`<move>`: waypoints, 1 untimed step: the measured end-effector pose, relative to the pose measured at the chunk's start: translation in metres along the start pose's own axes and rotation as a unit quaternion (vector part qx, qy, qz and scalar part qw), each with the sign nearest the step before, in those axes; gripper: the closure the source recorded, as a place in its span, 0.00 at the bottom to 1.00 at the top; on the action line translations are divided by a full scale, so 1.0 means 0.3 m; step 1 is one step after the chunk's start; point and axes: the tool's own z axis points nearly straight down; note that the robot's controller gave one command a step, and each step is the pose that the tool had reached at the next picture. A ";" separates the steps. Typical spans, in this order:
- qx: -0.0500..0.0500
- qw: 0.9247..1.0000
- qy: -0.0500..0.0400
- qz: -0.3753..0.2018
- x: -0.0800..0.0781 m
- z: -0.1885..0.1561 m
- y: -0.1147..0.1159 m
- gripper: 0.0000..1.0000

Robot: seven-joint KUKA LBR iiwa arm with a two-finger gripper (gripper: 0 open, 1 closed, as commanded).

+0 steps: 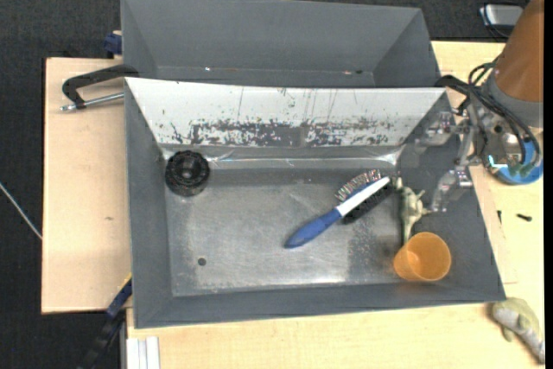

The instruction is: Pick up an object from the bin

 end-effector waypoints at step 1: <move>-0.001 0.999 0.000 0.052 -0.085 0.460 0.052 0.00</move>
Offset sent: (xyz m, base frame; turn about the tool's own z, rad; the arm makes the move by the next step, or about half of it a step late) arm 0.0250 0.0139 -0.1343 0.1044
